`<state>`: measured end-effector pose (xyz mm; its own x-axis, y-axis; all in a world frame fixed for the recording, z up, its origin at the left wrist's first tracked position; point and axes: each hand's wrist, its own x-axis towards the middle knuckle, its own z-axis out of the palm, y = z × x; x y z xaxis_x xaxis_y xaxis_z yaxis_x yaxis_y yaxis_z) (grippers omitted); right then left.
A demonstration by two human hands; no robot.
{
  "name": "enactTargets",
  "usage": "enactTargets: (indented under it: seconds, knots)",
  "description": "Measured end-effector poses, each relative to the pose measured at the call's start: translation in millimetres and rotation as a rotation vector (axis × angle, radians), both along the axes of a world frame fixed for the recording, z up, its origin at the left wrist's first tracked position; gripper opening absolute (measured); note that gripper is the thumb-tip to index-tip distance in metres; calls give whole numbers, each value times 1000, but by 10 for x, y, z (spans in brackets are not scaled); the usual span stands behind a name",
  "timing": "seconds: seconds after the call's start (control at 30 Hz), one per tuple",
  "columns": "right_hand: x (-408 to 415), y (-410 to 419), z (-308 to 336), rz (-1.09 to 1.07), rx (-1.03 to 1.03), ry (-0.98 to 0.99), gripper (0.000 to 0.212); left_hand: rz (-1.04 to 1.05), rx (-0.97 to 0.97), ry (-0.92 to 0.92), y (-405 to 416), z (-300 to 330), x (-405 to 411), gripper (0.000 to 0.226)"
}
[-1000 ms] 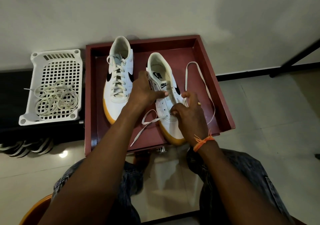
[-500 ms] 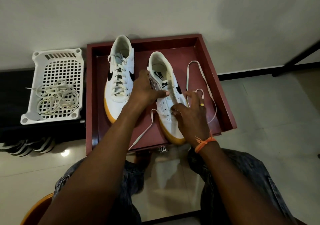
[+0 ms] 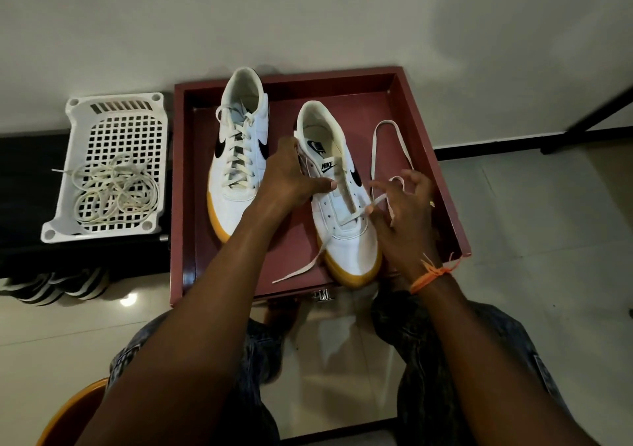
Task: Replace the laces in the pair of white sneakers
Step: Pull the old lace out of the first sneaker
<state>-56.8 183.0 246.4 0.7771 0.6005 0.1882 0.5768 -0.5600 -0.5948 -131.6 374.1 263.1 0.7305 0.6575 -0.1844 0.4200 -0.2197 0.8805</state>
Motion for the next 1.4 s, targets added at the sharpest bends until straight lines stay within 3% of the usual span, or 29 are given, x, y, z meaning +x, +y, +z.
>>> enactTargets:
  seconds: [0.1, 0.27, 0.37, 0.43, 0.5, 0.67, 0.77, 0.9, 0.97, 1.07, 1.4]
  knots:
    - [-158, 86, -97, 166, -80, -55, 19, -2, 6, 9, -4, -3, -5, 77]
    - [-169, 133, -92, 120, -125, -182, 9, -10, 1, -4, -4, -24, -9, 75]
    - [-40, 53, 13, -113, -8, -108, 5, -3, -14, -10, 11, -28, -11, 75]
    - [89, -26, 55, -305, 94, -26, 17, -8, -17, -15, 10, -25, -10, 76]
    - [170, -86, 84, -355, 99, 8, 16, -14, -12, -7, 0, -13, -8, 75]
    - [-36, 5, -15, 99, -33, -8, 36, -7, -13, 7, 8, -12, -1, 78]
    - [-172, 99, -131, 213, -94, -82, 12, -11, -11, 12, 2, -15, 3, 78]
    - [-186, 127, -145, 147, -48, -29, 10, 2, -36, 18, 18, -26, 6, 78]
    - [-136, 95, -113, -4, 13, 3, 5, 4, -63, 17, 31, -40, 11, 77]
    - [-113, 79, -85, -188, 75, 45, 16, -11, -73, 21, 27, -32, 17, 77]
    - [-95, 119, -87, -319, 32, 164, 12, -32, -74, 22, 35, -37, 17, 72]
